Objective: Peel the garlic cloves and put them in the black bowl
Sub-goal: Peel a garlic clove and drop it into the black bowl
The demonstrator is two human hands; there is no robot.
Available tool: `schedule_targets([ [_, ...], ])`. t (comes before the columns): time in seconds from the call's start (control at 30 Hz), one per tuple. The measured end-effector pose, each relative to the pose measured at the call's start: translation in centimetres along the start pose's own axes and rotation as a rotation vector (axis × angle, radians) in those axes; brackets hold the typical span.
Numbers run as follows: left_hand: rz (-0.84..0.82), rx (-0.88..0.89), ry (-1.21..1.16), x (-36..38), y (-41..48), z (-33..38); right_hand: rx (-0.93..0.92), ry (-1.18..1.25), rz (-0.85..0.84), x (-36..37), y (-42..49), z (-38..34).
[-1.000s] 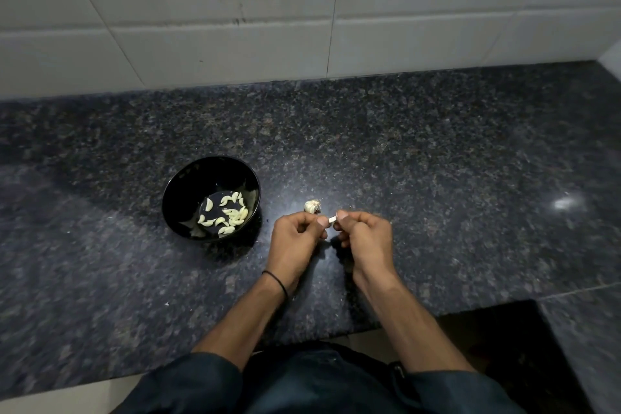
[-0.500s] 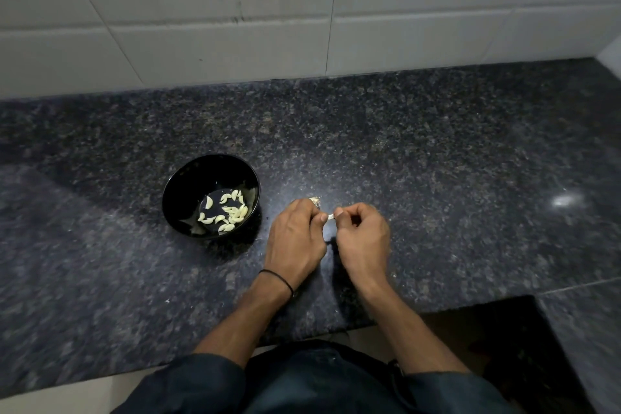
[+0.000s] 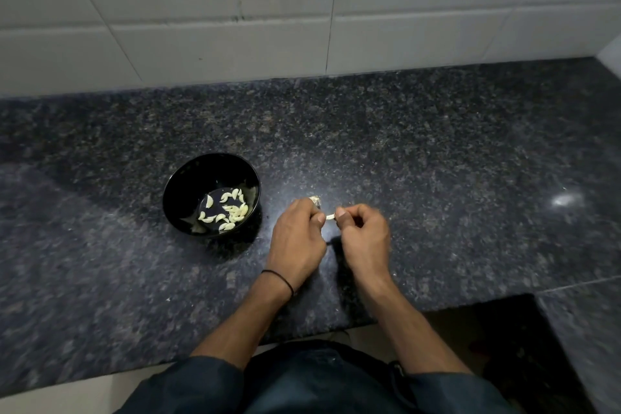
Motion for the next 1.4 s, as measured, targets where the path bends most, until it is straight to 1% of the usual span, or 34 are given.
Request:
schedule_targets([
  [0.03, 0.041, 0.106, 0.101, -0.1, -0.2, 0.5, 0.047, 0.016, 0.006, 0.1, 0.1, 0.0],
  [0.1, 0.073, 0.220, 0.222, -0.2, -0.3, 0.8, 0.204, 0.169, 0.017, 0.6, 0.3, 0.3],
  [0.17, 0.066, 0.213, 0.202, -0.1, -0.2, 0.5, 0.332, 0.350, 0.014, 1.0, 0.2, 0.4],
  [0.2, 0.049, 0.163, 0.127, 0.0, -0.2, 0.5, 0.330, 0.350, 0.004, 1.0, 0.2, 0.4],
  [0.23, 0.017, 0.082, 0.033, 0.0, -0.1, 0.4, 0.287, 0.296, -0.006, 0.8, 0.2, 0.5],
  [0.33, -0.194, -0.265, -0.320, 0.8, 0.3, -0.7, 0.095, 0.079, -0.010, 0.0, 0.3, 0.2],
  [0.37, -0.234, -0.345, -0.417, 1.0, 0.3, -1.0, 0.044, 0.031, -0.005, -0.2, 0.2, 0.1],
  [0.43, -0.236, -0.372, -0.457, 1.1, 0.3, -1.1, -0.039, -0.047, -0.002, -0.3, 0.0, 0.0],
  [0.53, -0.123, -0.232, -0.214, 0.4, 0.2, -0.7, -0.145, -0.116, 0.021, -0.4, -0.4, -0.3],
  [0.57, -0.107, -0.223, -0.201, 0.4, 0.2, -0.6, -0.176, -0.130, 0.030, -0.4, -0.4, -0.4],
  [0.6, -0.134, -0.258, -0.278, 0.4, 0.3, -0.8, -0.198, -0.133, 0.032, -0.4, -0.5, -0.4],
  [0.63, -0.164, -0.321, -0.414, 0.4, 0.3, -0.8, -0.214, -0.124, 0.027, -0.4, -0.5, -0.4],
  [0.7, -0.231, -0.478, -0.671, 0.7, 0.3, -0.6, -0.216, -0.087, 0.013, -0.3, -0.5, -0.3],
  [0.73, -0.268, -0.547, -0.752, 0.8, 0.1, -0.3, -0.201, -0.068, 0.008, -0.2, -0.5, -0.3],
  [0.8, -0.321, -0.648, -0.851, 0.7, 0.0, 0.1, -0.147, -0.037, -0.009, -0.1, -0.4, -0.1],
  [0.83, -0.320, -0.642, -0.836, 0.6, 0.0, 0.2, -0.117, -0.027, -0.017, -0.1, -0.3, -0.1],
  [0.87, -0.279, -0.581, -0.736, 0.4, 0.1, 0.1, -0.082, -0.018, -0.023, -0.1, -0.3, -0.1],
  [0.9, -0.200, -0.449, -0.527, 0.2, 0.2, -0.1, -0.039, -0.011, -0.027, 0.0, -0.2, -0.1],
  [0.97, -0.023, -0.090, 0.014, -0.2, 0.0, -0.2, 0.084, 0.026, -0.036, 0.1, -0.2, -0.3],
  [1.0, 0.039, 0.071, 0.157, -0.4, -0.1, 0.2, 0.172, 0.104, -0.039, 0.3, -0.2, -0.4],
  [1.07, 0.087, 0.310, 0.236, -0.7, -0.2, 0.7, 0.407, 0.383, -0.042, 0.6, 0.1, -0.6],
  [1.1, 0.107, 0.385, 0.258, -0.8, -0.2, 0.7, 0.534, 0.514, -0.062, 0.8, 0.3, -0.7],
  [1.13, 0.120, 0.427, 0.258, -0.8, 0.0, 0.5, 0.634, 0.602, -0.093, 0.9, 0.4, -0.8],
  [1.17, 0.123, 0.432, 0.232, -0.8, -0.1, 0.5, 0.683, 0.646, -0.117, 1.0, 0.4, -0.7],
  [1.2, 0.130, 0.384, 0.181, -0.7, -0.1, 0.1, 0.687, 0.658, -0.127, 1.2, 0.4, -0.7],
  [1.23, 0.131, 0.292, 0.099, -0.5, -0.1, -0.2, 0.643, 0.635, -0.120, 1.3, 0.4, -0.6],
  [1.27, 0.114, 0.164, -0.024, -0.2, -0.2, -0.3, 0.551, 0.567, -0.096, 1.3, 0.3, -0.5],
  [1.37, -0.062, -0.303, -0.549, 0.5, 0.1, 0.1, 0.135, 0.216, -0.043, 0.8, 0.3, -0.3],
  [1.4, -0.129, -0.452, -0.713, 0.7, 0.1, 0.3, 0.035, 0.135, -0.043, 0.6, 0.4, -0.3],
])
Point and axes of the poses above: each hand's wrist, its own y-axis towards the middle knuckle, its own x-axis out of the palm, z = x × y, the point moved 2 cm from there along y, towards the middle knuckle, and after that the axes turned 8 degrees about -x, right-handed, at the moved point
